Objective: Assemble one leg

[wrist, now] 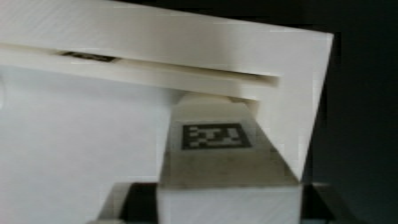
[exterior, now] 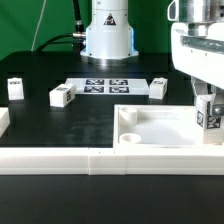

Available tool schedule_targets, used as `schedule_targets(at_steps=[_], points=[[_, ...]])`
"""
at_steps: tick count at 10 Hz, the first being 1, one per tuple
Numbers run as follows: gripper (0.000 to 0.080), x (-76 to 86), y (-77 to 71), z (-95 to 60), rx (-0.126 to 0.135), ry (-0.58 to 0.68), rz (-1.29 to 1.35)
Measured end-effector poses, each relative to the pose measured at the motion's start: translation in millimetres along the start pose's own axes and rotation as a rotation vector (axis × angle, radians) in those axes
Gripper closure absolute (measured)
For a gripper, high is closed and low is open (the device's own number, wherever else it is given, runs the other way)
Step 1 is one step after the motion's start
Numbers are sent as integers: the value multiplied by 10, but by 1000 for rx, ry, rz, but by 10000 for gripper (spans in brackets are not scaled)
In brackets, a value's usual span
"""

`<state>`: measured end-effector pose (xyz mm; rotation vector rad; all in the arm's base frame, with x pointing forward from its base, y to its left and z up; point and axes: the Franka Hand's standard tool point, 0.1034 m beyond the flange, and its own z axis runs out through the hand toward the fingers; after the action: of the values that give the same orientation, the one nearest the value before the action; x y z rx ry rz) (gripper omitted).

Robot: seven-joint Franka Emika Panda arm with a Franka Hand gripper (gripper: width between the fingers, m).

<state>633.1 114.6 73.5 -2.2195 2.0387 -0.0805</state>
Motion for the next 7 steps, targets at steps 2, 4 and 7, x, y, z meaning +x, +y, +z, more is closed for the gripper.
schedule_targets(at_steps=[2, 4, 7], points=[[507, -24, 1, 0, 0, -4, 96], [423, -33, 3, 4, 0, -7, 95], [179, -36, -7, 1, 6, -5, -25]])
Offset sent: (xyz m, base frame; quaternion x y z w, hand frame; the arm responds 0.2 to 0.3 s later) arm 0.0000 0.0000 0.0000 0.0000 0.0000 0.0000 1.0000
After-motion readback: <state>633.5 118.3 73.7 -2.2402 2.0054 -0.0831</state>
